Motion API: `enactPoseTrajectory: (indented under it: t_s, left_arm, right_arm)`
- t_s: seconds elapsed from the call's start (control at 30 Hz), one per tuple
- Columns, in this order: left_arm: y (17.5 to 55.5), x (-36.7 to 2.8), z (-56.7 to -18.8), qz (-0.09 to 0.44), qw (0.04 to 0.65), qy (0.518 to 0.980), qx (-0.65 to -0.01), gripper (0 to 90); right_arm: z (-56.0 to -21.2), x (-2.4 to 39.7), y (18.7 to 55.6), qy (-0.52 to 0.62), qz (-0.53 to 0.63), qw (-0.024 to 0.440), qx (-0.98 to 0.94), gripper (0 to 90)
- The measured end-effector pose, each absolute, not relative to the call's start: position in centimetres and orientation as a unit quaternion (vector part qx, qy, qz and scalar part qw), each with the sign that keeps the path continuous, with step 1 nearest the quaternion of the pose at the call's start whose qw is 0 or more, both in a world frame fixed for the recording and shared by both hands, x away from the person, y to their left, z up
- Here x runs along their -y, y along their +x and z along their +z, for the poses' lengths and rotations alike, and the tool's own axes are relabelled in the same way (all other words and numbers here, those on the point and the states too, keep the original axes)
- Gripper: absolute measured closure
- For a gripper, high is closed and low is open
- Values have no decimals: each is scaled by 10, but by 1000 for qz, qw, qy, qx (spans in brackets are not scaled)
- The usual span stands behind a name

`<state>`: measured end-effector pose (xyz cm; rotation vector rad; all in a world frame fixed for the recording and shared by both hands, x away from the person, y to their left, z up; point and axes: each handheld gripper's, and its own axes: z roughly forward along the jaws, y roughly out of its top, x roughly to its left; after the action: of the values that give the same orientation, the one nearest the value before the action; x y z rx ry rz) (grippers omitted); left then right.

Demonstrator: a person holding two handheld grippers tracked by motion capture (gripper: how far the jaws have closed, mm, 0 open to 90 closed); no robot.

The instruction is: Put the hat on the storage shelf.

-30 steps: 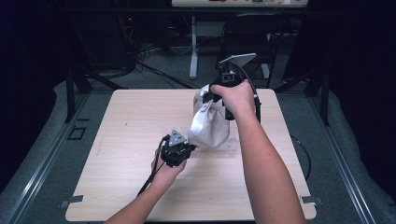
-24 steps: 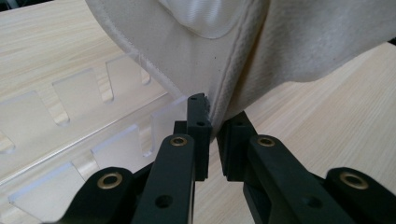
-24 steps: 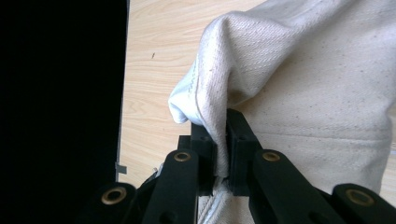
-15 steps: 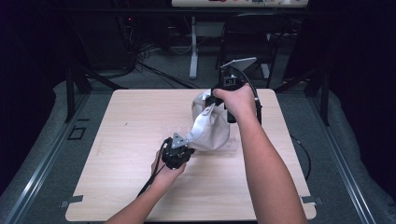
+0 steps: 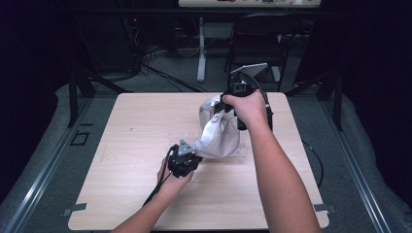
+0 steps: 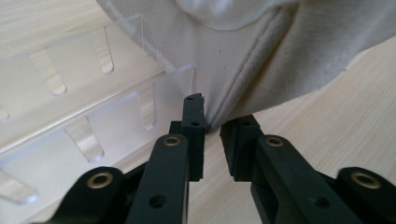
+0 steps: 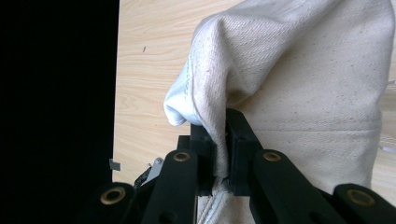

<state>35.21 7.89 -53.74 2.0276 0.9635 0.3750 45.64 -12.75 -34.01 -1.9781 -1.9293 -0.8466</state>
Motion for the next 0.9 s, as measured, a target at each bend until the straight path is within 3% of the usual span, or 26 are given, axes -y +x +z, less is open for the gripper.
enactPoseTrajectory:
  t_s: [0.23,0.5,0.9]
  left_arm:
    - [337,-92,-527,142,447,797,-380,609]
    - [319,-117,-516,127,465,791,-376,569]
    - [319,-157,-523,148,465,768,-416,550]
  right_arm:
    - [-338,127,455,-675,-286,129,668,781]
    - [-321,131,445,-663,-305,129,671,722]
    - [-308,140,423,-643,-286,121,700,692]
